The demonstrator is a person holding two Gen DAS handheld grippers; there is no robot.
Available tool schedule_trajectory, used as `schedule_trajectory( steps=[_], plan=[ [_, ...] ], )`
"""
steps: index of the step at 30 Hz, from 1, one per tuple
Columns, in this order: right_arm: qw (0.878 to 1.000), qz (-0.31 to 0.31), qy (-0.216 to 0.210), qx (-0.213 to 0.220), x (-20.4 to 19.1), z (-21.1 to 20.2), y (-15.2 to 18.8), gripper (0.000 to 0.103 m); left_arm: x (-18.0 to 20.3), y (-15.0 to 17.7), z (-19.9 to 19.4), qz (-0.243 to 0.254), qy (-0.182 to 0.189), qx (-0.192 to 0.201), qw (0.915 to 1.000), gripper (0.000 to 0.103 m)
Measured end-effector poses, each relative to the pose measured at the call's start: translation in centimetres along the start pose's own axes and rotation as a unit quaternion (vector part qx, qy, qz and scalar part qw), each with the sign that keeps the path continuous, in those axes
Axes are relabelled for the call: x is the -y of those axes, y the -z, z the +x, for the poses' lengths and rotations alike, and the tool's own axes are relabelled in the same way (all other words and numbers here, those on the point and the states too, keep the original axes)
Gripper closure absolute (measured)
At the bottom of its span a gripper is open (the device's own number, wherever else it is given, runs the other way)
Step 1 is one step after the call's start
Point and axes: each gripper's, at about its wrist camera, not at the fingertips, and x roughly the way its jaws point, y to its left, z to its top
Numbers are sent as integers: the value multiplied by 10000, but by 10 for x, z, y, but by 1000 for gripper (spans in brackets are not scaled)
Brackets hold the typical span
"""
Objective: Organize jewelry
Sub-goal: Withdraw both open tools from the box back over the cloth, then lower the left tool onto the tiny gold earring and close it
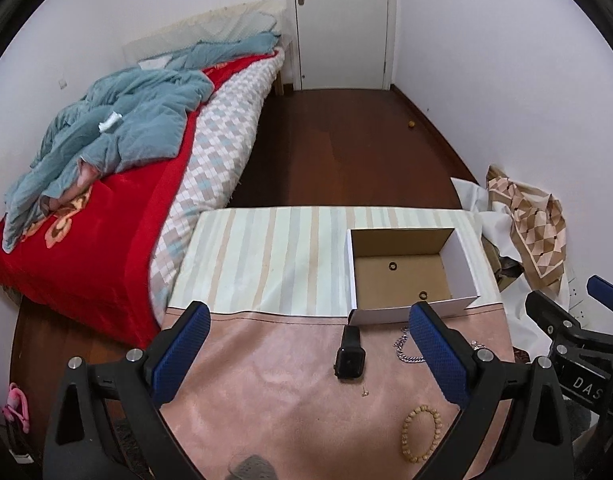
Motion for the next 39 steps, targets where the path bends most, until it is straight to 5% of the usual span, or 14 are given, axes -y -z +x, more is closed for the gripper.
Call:
schedule_trajectory(
  steps=[11,19,25,30,34,39],
  plan=[
    [9994,217,-234,126,7,-43,21,3,-10,18,-39,-218,-146,266,9993,2],
    [9908,962,-506,-800,43,20,86,3,-15,67,10,-151,-482,-362,9981,2],
    [9801,1424,-708,-1186,77,71,123,52,-6,98,53,-56,-743,-807,9940,2],
    [9803,1378,-692,-1233,86,103,123,59,6,111,90,37,-693,-1201,9903,2],
    [9805,1331,-640,-1293,86,123,117,60,15,116,116,-15,-233,-1488,9886,2],
    [9804,1320,-575,-1344,86,137,114,60,32,118,138,-2,243,-1707,9850,15]
  ],
)
